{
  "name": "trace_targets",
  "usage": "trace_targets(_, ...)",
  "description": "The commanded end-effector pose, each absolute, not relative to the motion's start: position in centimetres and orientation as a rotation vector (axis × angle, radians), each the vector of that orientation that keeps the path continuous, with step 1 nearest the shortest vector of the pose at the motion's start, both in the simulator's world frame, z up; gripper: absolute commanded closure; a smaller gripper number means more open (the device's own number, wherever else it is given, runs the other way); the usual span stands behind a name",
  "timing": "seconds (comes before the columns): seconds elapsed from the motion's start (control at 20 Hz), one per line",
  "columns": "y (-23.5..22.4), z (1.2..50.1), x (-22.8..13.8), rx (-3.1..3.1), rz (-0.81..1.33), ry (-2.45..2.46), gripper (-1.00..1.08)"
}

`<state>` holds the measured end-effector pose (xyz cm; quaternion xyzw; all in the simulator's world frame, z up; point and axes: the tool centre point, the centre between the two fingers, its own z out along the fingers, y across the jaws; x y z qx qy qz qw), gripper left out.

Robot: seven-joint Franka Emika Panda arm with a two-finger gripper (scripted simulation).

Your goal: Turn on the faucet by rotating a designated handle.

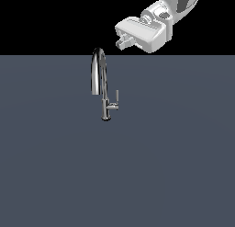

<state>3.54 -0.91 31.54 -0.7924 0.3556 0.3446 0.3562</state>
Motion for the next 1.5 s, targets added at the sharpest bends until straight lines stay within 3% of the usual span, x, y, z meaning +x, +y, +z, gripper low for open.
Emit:
trace_targets(0.0, -1.0, 29.9, 4.7, -1.965, 0.927, 0.955, 1.08)
trace_targets(0.9, -0.7, 16.3, 11.0, -1.343, 1.144, 1.179, 1.08)
trace_targets(1.45, 0.1, 12.7, 11.9, -1.184, 1.182, 1.221, 1.08)
